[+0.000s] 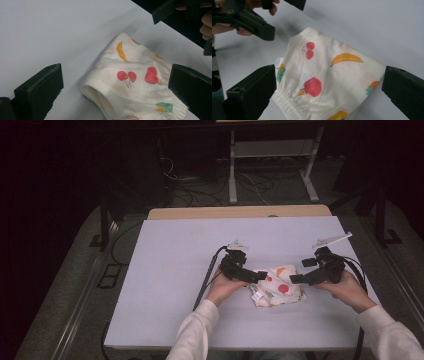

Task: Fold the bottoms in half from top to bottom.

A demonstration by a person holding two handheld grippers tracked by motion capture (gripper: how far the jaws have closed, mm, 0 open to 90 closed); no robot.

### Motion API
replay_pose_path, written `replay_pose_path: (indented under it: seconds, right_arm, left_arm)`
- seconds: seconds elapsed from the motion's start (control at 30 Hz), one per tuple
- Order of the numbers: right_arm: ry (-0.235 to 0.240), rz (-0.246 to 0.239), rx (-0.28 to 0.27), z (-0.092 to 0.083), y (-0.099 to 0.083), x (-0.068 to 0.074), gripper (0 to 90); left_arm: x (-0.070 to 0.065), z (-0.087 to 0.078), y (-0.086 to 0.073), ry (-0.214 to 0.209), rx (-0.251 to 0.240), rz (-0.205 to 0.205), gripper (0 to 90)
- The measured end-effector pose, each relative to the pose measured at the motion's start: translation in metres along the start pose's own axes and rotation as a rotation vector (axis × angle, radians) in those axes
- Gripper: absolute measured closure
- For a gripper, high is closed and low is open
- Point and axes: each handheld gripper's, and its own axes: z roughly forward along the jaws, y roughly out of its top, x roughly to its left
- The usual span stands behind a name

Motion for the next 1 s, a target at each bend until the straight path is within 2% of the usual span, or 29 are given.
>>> replay_pose_path:
  seconds: [0.13,0.37,0.5,0.63,0.73,0.83,1.0]
  right_arm:
    - [-0.017,0.014,0.016,0.001,0.003,-0.01,0.0]
    - [-0.022,0.03,-0.003,0.0,0.01,-0.027,0.0]
    - [-0.033,0.033,-0.003,0.001,0.013,-0.034,0.0]
    - [-0.049,0.037,0.017,0.007,0.013,-0.043,0.1]
    - [-0.032,0.043,0.009,0.009,0.012,-0.049,3.8]
    - [-0.028,0.05,0.01,0.012,0.01,-0.055,6.2]
    - [-0.013,0.059,0.001,0.018,0.009,-0.061,11.2]
  left_arm:
    - [0.002,0.0,0.003,0.006,0.033,0.023,0.0]
    - [0.004,0.005,0.006,-0.012,0.043,0.032,0.0]
    - [0.009,0.006,0.007,0.002,0.044,0.019,0.0]
    - [0.016,0.008,0.006,-0.003,0.041,0.012,2.2]
    - [0.021,0.01,0.004,0.004,0.046,-0.012,5.3]
    - [0.025,0.014,0.003,-0.008,0.051,-0.039,5.3]
    - [0.031,0.018,0.0,-0.028,0.047,-0.052,6.7]
